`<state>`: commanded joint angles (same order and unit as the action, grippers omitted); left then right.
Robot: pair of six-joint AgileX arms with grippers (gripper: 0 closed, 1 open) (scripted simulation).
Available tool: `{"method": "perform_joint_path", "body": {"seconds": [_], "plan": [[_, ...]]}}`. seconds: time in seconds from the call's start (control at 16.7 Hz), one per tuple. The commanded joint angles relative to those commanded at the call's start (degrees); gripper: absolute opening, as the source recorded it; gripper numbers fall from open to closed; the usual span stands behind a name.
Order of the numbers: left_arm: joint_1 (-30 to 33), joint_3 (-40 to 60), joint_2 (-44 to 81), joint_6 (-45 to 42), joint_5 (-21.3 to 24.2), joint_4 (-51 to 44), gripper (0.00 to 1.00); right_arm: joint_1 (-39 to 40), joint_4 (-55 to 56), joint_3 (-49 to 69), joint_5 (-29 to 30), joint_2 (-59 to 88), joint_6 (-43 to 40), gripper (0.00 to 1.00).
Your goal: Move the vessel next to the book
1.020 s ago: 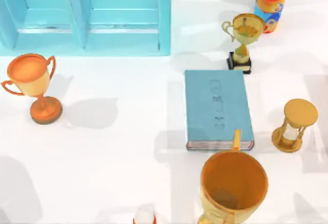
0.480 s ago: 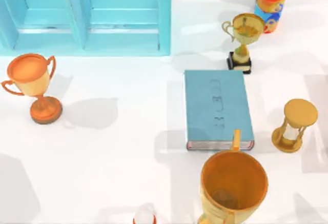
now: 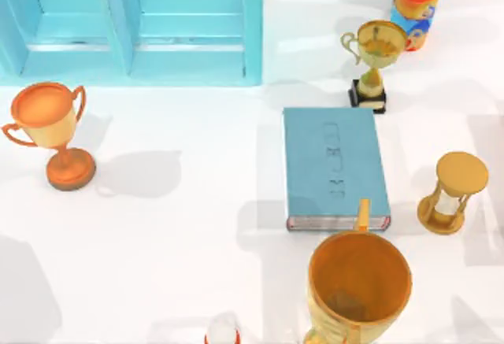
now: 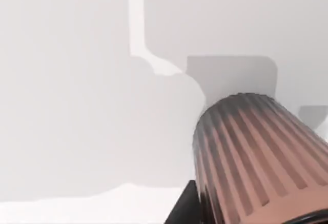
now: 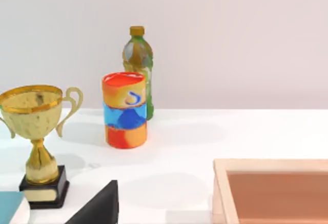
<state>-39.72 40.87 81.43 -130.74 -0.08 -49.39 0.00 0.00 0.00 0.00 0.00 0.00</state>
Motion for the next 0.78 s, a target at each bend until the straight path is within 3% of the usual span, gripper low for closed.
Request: {"method": "perform_joint_path", "body": {"seconds": [0.18,0.24,0.78], "plan": [[0.00,0.00,0.00,0.00,0.00,0.00,0.02,0.00,0.00,0.00,0.00,0.00,0.00,1.00],[0.00,0.00,0.00,0.00,0.00,0.00,0.00,0.00,0.00,0.00,0.00,0.00,0.00,1.00],[0.05,0.20,-0.16,-0.08,0.00,-0.19,0.00,0.00,0.00,0.00,0.00,0.00,0.00,1.00]]}}
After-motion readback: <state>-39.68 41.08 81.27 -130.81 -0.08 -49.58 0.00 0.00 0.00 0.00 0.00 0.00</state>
